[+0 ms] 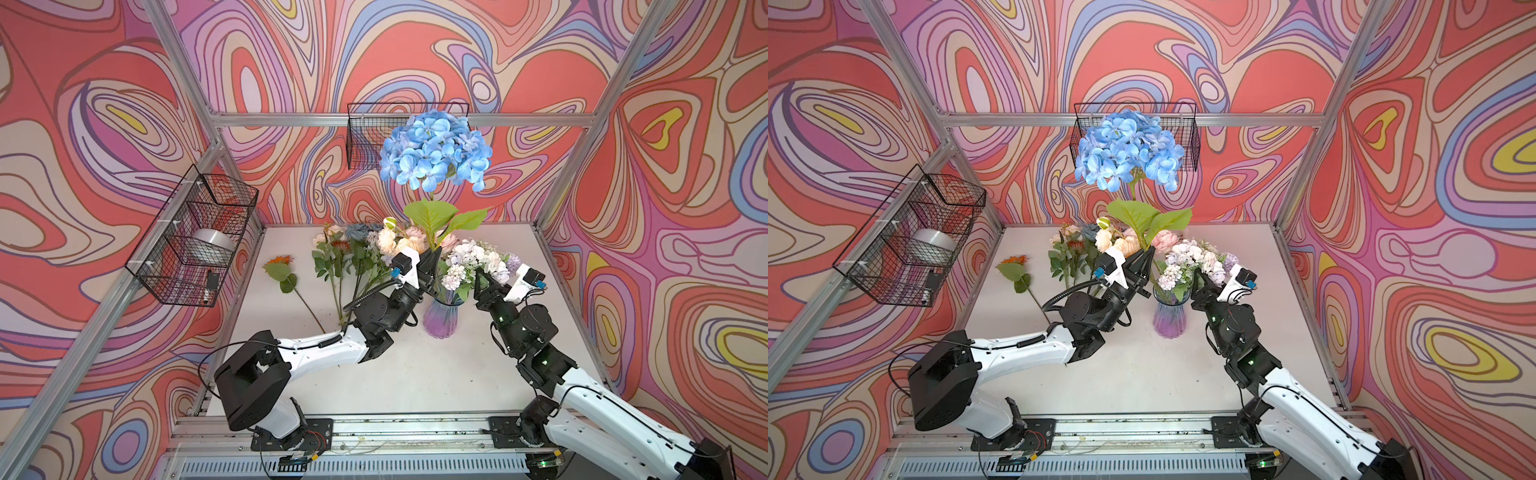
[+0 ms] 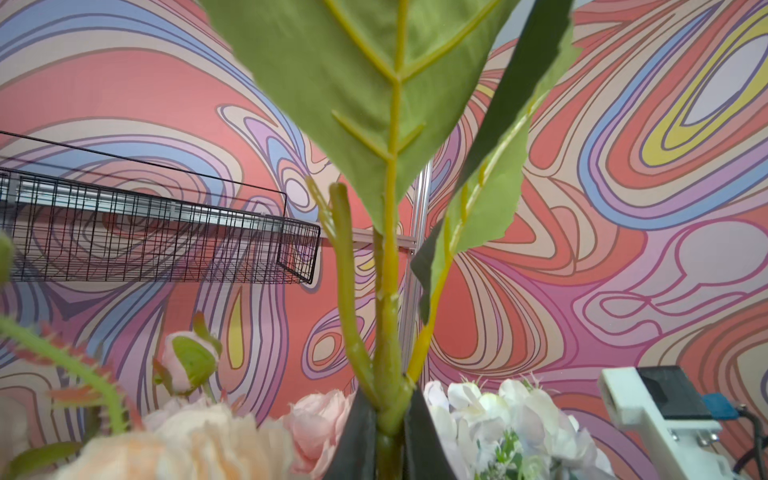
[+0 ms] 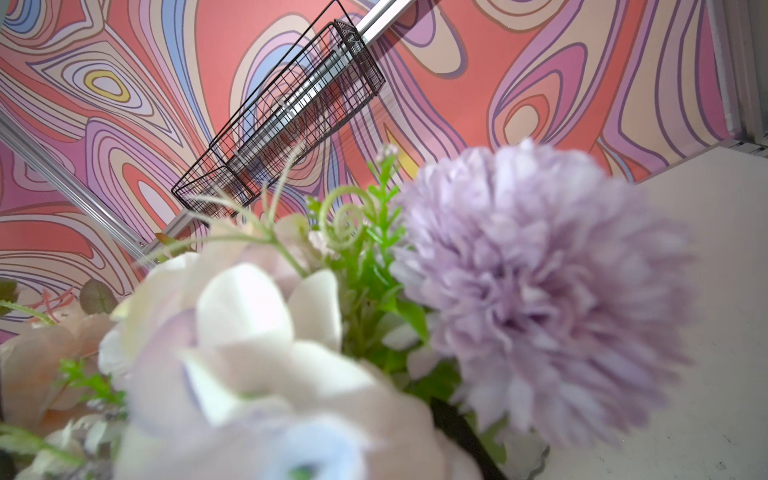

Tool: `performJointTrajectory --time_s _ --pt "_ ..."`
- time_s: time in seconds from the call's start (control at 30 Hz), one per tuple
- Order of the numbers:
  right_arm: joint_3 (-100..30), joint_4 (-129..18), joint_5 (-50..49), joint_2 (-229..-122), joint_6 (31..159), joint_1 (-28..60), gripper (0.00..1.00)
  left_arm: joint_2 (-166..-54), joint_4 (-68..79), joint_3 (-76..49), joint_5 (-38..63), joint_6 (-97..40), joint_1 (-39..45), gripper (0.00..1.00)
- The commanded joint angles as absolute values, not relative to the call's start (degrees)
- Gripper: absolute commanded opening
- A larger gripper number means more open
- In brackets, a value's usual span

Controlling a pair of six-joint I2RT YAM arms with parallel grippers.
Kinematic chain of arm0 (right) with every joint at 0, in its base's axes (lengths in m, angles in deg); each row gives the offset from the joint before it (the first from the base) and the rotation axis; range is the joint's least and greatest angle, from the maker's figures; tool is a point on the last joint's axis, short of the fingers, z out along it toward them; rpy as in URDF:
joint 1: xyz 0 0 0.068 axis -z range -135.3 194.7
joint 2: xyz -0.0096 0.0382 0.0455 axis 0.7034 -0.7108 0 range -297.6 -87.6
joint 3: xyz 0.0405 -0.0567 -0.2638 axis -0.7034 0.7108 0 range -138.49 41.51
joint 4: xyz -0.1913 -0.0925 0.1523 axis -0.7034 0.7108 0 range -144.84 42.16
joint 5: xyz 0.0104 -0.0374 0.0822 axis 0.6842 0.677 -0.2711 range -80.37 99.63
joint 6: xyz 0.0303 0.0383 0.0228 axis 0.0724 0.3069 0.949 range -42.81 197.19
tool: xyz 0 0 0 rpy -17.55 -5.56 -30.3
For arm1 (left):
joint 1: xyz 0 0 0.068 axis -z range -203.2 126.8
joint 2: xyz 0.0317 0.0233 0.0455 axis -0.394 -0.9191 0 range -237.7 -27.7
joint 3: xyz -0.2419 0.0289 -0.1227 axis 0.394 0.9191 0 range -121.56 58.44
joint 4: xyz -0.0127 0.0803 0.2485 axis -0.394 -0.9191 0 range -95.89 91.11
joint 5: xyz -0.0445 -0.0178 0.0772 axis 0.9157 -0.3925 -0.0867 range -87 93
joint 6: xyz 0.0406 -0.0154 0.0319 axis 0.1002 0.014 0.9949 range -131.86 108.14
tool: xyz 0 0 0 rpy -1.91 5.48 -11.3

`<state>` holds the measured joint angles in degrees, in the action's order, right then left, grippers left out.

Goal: Arrange the flowers into the vase
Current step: 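Lower the hydrangea stem into the purple vase with the left gripper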

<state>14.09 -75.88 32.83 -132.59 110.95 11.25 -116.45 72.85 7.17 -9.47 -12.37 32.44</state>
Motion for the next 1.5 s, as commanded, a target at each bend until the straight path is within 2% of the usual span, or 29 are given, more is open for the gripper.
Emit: performJointTrajectory --time_s 0.0,0.47,0.5,0.63,0.73,0.87,1.0,1.13,1.47 --pt "14.8 -76.2 33.8 -131.7 110.8 11.1 0.44 -119.1 77.6 9.1 -11.9 -10.3 33.2 0.00" --pt "15.1 -75.2 33.5 -131.6 110.3 11.1 0.44 -124.1 78.9 11.0 -19.0 -8.7 38.0 0.02" --pt "15.1 -75.1 33.4 -131.5 110.3 11.1 0.44 -124.2 78.9 11.0 -19.0 -8.5 38.2 0.07" --pt "15.4 -74.8 33.4 -131.0 110.2 11.1 0.44 -123.8 78.8 11.0 -20.0 -6.8 39.4 0.58" --pt "15.7 -74.7 33.4 -130.6 110.5 11.1 0.44 -121.7 77.8 11.7 -23.7 -4.7 41.1 0.75" --pt "16.4 -75.3 33.3 -130.7 110.7 11.1 0.45 -116.1 71.1 14.0 -25.6 -6.2 43.0 0.81" --pt "16.3 -75.2 33.1 -131.4 110.5 11.1 0.45 -109.3 54.5 14.5 -23.8 -17.1 43.1 0.87" --pt "16.2 -75.3 33.0 -132.0 110.4 11.1 0.46 -104.9 41.1 14.3 -19.5 -23.5 43.1 1.00" --pt "15.1 -73.4 31.5 -133.8 110.1 11.1 0.50 -94.9 15.0 14.6 -21.0 -31.6 43.1 1.00"
